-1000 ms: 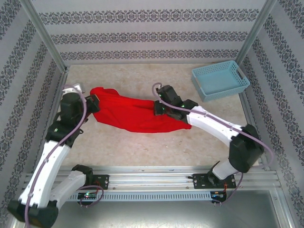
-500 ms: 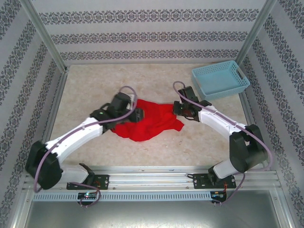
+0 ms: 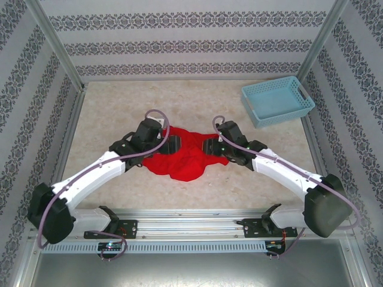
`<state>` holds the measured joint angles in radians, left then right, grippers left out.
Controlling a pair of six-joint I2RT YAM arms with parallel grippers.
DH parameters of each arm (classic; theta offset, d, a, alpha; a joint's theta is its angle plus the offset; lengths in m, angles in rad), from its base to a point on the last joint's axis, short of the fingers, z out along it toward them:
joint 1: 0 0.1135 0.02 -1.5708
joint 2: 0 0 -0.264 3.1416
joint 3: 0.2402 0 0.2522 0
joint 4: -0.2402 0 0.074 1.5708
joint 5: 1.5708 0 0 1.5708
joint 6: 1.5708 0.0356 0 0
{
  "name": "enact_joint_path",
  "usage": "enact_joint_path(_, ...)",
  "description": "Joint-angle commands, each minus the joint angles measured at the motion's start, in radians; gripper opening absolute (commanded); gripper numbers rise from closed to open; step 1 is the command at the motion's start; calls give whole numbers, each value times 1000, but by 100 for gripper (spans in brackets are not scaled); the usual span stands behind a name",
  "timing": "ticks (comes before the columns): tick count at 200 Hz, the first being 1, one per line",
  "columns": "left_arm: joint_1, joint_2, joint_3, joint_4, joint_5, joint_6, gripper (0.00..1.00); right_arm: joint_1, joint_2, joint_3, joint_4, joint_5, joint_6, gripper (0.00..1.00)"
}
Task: Fold the inside-out t-shirt
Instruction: Turn the T-shirt inside out at the center of the table.
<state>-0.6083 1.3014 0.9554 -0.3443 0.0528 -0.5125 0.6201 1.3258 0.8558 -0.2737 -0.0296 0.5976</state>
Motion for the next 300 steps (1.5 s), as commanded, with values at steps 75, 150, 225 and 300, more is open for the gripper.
enact_joint_path(75,-70,358,143,-101,-80,2,45,12,262,-24,223,-174,146,42)
enact_joint_path(150,85,-6,-112,110,-14,-33,0,-128,0,-103,92,-68,44,0)
enact_joint_path(225,80,49,-196,311,236,-78,0,-58,-46,-85,-70,128,-35,52)
enact_joint_path(300,45,26,-261,371,241,-61,0,108,66,-8,102,-50,0,44)
